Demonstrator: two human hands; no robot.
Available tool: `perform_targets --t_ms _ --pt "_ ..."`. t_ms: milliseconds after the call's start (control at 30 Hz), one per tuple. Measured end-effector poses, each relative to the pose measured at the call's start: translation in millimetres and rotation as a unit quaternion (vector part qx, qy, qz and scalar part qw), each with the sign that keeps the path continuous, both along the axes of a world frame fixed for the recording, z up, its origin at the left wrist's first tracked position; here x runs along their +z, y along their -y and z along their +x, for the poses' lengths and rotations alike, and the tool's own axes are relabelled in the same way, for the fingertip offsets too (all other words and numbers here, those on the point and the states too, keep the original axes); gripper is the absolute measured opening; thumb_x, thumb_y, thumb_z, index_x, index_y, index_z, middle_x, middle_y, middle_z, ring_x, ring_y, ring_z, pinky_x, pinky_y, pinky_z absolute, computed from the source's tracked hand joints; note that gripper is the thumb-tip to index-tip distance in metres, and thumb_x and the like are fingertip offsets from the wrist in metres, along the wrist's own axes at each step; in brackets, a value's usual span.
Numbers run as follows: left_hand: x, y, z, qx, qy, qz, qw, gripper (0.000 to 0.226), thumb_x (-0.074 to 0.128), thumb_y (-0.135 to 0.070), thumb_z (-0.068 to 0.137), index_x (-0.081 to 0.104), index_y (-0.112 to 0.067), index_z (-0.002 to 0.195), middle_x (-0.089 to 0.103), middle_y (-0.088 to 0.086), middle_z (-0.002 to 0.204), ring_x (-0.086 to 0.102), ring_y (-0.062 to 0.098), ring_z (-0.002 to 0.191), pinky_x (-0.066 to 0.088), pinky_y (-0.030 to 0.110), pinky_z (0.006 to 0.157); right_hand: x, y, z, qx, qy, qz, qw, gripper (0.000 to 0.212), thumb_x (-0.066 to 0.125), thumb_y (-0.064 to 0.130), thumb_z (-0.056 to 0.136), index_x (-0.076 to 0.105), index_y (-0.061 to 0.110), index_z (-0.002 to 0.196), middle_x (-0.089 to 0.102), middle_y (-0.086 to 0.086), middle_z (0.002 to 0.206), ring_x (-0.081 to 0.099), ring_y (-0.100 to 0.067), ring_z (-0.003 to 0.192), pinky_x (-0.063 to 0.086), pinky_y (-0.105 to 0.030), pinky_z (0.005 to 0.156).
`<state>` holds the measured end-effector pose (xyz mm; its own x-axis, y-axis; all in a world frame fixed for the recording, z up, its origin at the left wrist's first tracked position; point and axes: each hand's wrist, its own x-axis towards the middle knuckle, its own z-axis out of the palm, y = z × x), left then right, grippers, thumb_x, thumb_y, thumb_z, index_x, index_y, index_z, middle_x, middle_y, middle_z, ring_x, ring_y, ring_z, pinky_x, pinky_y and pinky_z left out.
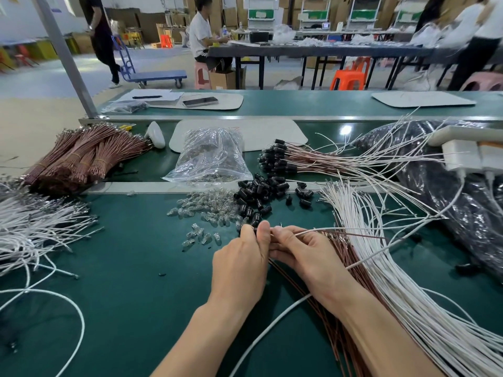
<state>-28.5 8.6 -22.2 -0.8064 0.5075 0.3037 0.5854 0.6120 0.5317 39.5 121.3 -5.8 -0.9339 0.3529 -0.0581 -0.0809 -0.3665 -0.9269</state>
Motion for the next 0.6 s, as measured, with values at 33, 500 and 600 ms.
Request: perform_targets --t_ms 33,500,600 --pt "-0.6 1.0 -0.1 -0.001 0.001 0.001 1.0 0.051 -0.009 -0.065 0.087 0.027 -0.03 0.076 0.046 -0.009 0.061 0.063 0.026 0.074 0.035 0.039 0.064 0.7 0.2 0.1 0.003 0.001 -0.003 1.0 0.021 0.067 0.028 0.085 0.081 0.012 0.087 0.077 -0.011 0.091 0.074 -0.015 0.084 0.057 -0.019 0.075" --pt "5.2 -3.5 1.5 0.07 -0.021 0.017 0.997 0.06 0.002 -0.074 0.088 0.037 -0.026 0.08 0.058 -0.003 0.06 0.059 0.023 0.056 0.034 0.034 0.051 -1.4 5.4 -1.4 -0.092 0.04 0.082 0.992 0.021 0.066 0.028 0.096 0.081 0.015 0.089 0.077 -0.015 0.09 0.071 -0.025 0.082 0.06 -0.031 0.078" --pt "4.3 -3.6 1.8 0.083 -0.068 -0.054 0.993 0.06 -0.002 -0.067 0.091 0.037 -0.023 0.079 0.06 0.001 0.057 0.065 0.026 0.056 0.025 0.032 0.046 -4.3 5.7 -2.7 -0.103 0.05 0.128 0.985 0.021 0.065 0.025 0.097 0.081 0.016 0.087 0.078 -0.01 0.087 0.074 -0.028 0.084 0.062 -0.033 0.08"
